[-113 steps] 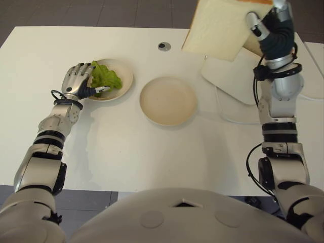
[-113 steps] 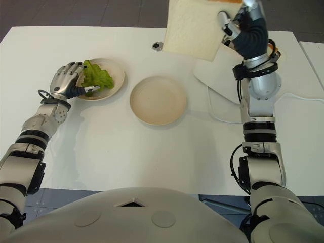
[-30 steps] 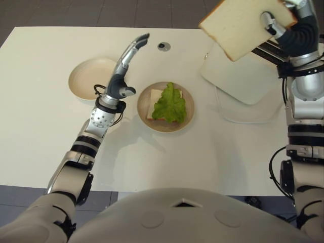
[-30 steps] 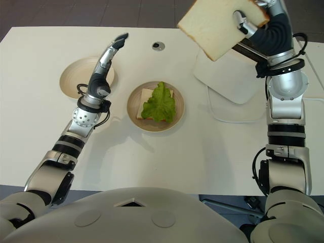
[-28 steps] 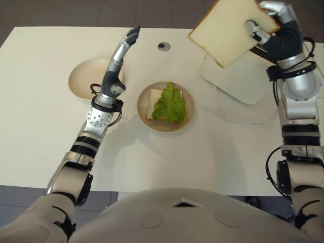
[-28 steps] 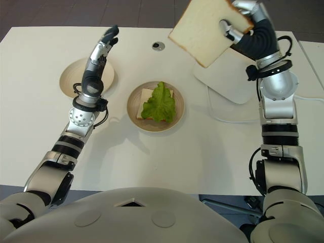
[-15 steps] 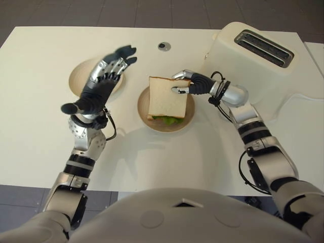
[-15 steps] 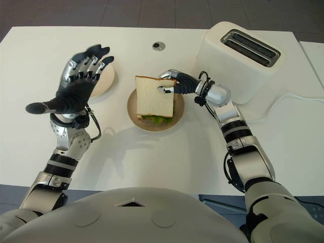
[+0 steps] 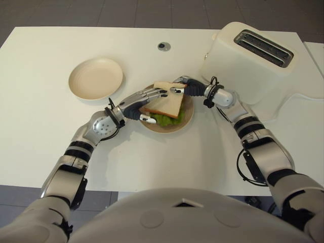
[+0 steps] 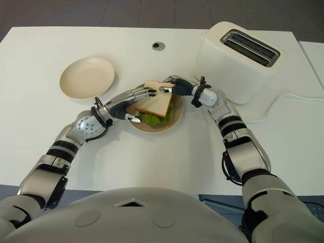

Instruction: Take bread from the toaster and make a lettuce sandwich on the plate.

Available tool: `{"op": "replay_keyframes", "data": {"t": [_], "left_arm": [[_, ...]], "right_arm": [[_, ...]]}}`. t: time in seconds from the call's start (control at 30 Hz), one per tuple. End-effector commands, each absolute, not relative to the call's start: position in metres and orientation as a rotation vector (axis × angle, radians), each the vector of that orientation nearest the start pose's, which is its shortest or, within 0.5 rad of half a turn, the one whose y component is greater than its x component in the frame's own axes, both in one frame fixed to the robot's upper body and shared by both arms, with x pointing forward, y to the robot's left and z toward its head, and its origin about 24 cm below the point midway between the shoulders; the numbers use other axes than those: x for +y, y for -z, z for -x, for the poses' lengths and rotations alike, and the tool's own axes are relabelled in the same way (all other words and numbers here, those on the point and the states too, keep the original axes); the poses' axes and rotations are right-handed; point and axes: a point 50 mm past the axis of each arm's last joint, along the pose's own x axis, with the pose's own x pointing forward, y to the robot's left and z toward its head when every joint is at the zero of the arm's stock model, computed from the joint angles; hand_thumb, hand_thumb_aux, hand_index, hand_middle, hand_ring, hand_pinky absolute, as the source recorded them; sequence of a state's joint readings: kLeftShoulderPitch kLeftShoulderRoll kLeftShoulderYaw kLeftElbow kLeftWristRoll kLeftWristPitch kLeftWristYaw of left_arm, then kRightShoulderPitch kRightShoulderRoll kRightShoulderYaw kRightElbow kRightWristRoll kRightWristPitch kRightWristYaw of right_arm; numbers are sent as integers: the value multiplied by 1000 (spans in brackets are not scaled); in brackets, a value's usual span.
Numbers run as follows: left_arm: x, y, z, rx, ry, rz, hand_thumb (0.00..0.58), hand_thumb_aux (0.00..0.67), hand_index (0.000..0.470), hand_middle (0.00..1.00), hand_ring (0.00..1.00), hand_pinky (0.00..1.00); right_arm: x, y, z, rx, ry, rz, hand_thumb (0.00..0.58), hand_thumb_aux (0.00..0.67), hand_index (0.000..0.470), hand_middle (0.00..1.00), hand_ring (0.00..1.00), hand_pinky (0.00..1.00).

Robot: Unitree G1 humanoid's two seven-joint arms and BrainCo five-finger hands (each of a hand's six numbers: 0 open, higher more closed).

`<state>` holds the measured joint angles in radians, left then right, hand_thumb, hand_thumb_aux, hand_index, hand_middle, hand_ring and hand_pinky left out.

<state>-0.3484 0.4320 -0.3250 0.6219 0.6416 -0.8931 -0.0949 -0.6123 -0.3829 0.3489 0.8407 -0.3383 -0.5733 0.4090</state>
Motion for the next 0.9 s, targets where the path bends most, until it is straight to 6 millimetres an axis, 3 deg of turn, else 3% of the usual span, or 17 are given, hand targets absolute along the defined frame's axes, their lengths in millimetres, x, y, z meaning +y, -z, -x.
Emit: {"op": "replay_keyframes", "data": {"t": [0.03,0.07,0.1,0.13,0.37,0.4,0.5,0.53,0.6,0.63,0.67,0.7,0.73,0.77,0.8,0.9], "left_arm": [[153,21,-248,-178,1012,-1122,0,0,0,0,0,0],[154,24,-247,-165,1023,-1133,0,0,0,0,0,0],[156,26,-246,-152,1031,-1143,9,5,4,0,0,0],[157,27,-246,-152,1027,-1152,0,0,0,0,0,0],[156,24,-247,-180,1013,-1159,112,68,48,0,0,0],[155,21,-247,-199,1006,-1151,0,0,0,0,0,0],[150,11,-248,-266,993,-1105,0,0,0,0,0,0],[146,3,-248,-330,965,-1066,0,0,0,0,0,0],[134,-36,-256,-572,796,-896,0,0,0,0,0,0],[129,-58,-255,-693,732,-754,0,0,0,0,0,0],[124,-76,-249,-786,714,-600,156,97,68,0,0,0],[122,-87,-240,-852,744,-469,441,342,240,0,0,0],[122,-95,-233,-876,779,-368,580,670,470,0,0,0],[122,-98,-225,-882,840,-292,580,670,470,322,322,322],[122,-100,-219,-877,895,-236,580,670,470,973,973,973],[124,-85,-196,-768,1157,-205,580,670,470,1000,1000,1000]], "right_arm": [[-131,-47,-330,-135,-872,916,519,452,317,1000,1000,1000],[-131,-50,-332,-152,-840,913,0,0,0,1000,1000,1000],[-131,-53,-335,-173,-801,908,0,0,0,588,588,588],[-132,-58,-338,-190,-749,894,0,0,0,0,0,0],[-161,-94,-361,-272,-316,665,0,0,0,0,0,0],[-165,-97,-362,-279,-279,630,0,0,0,0,0,0],[-169,-101,-362,-290,-243,553,0,0,0,0,0,0],[-167,-102,-360,-297,-265,509,0,0,0,0,0,0],[-155,-103,-350,-336,-409,387,0,0,0,0,0,0],[-149,-106,-342,-366,-497,323,144,89,63,247,247,247],[-146,-109,-334,-397,-584,266,480,391,275,749,749,749],[-142,-113,-322,-444,-691,217,570,581,407,1000,1000,1000],[-139,-116,-307,-479,-814,161,553,525,369,1000,1000,1000],[-139,-119,-293,-502,-933,100,580,670,470,1000,1000,1000],[-139,-119,-280,-504,-1042,62,580,670,470,1000,1000,1000],[-145,-92,-225,-376,-1478,137,580,670,470,1000,1000,1000]]}}
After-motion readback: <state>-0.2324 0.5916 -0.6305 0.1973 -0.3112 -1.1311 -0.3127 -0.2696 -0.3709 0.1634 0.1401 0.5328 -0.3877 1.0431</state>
